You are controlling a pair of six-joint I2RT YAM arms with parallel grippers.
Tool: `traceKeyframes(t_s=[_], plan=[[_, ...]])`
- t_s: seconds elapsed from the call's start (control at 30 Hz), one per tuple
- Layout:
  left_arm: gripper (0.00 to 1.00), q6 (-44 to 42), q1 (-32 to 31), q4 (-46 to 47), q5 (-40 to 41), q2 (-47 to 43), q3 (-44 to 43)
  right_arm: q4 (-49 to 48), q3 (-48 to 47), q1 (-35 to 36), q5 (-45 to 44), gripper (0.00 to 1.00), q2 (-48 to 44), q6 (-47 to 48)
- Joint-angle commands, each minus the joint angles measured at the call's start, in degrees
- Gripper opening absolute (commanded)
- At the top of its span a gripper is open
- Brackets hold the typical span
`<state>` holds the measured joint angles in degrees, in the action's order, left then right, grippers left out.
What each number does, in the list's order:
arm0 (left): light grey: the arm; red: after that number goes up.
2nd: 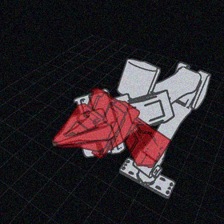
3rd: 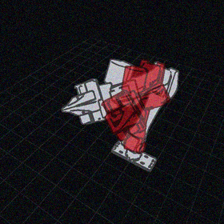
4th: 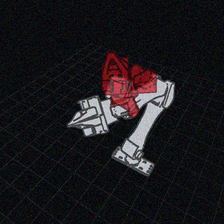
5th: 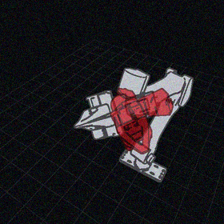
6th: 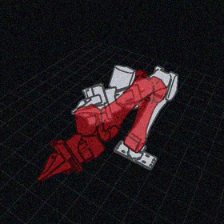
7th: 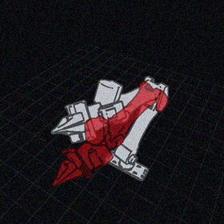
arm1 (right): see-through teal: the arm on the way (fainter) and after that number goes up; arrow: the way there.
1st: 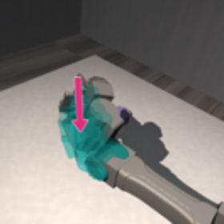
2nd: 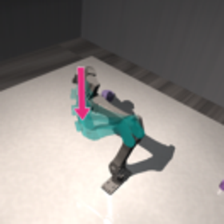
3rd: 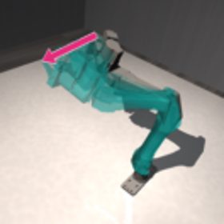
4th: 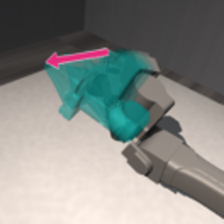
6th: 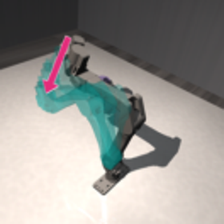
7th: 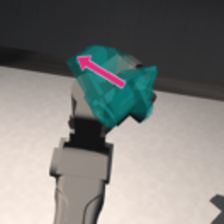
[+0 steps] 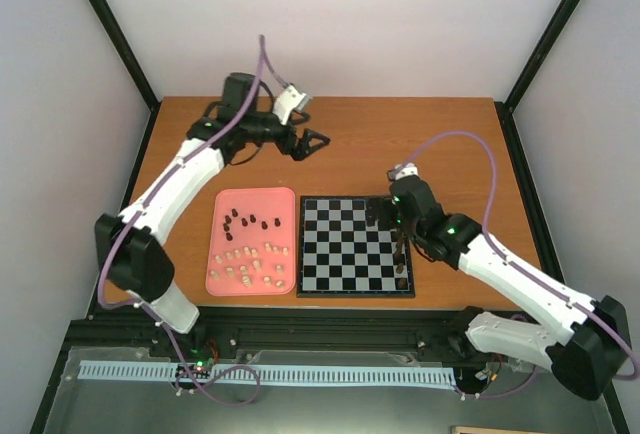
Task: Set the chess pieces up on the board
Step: Pick up the chess piece from the storage box.
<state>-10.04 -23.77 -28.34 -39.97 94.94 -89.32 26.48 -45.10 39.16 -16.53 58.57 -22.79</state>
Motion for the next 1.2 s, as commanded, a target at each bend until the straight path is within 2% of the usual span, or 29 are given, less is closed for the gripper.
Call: traceKeyframes(t_s=[0.0, 0.13, 0.23, 0.4, 0.53, 0.6, 0.93, 1.17], plan=[[1.00, 8.3, 5.2, 3.7, 8.1, -7.9, 0.2, -4.2, -7.1, 5.6, -0.4, 0.99, 7.4, 5.1], [1.00, 12.8, 8.9, 7.2, 19.8, -15.7, 5.0, -8.5, -14.2, 8.6, 4.6, 0.93, 17.7, 7.9], [1.00, 14.5, 9.3, 7.9, 30.0, -20.8, 7.9, -9.9, -19.6, 9.9, 7.9, 0.86, 26.2, 9.2], [1.00, 14.5, 9.3, 9.3, 39.4, -27.3, 12.3, -8.2, -30.0, 12.4, 11.2, 0.58, 42.3, 11.9], [1.00, 14.5, 9.3, 11.4, 40.3, -28.7, 14.6, -7.8, -37.1, 14.3, 11.8, 0.54, 51.3, 12.7], [1.00, 14.1, 9.3, 10.8, 40.6, -27.9, 14.3, -7.9, -39.2, 14.9, 14.2, 0.49, 53.7, 12.7], [1.00, 13.9, 9.3, 11.2, 39.7, -27.0, 14.5, -5.1, -45.3, 17.4, 14.7, 0.48, 61.8, 13.6], [1.00, 13.8, 9.3, 11.6, 39.6, -27.0, 15.0, -3.5, -46.7, 17.4, 13.7, 0.40, 64.3, 12.9]])
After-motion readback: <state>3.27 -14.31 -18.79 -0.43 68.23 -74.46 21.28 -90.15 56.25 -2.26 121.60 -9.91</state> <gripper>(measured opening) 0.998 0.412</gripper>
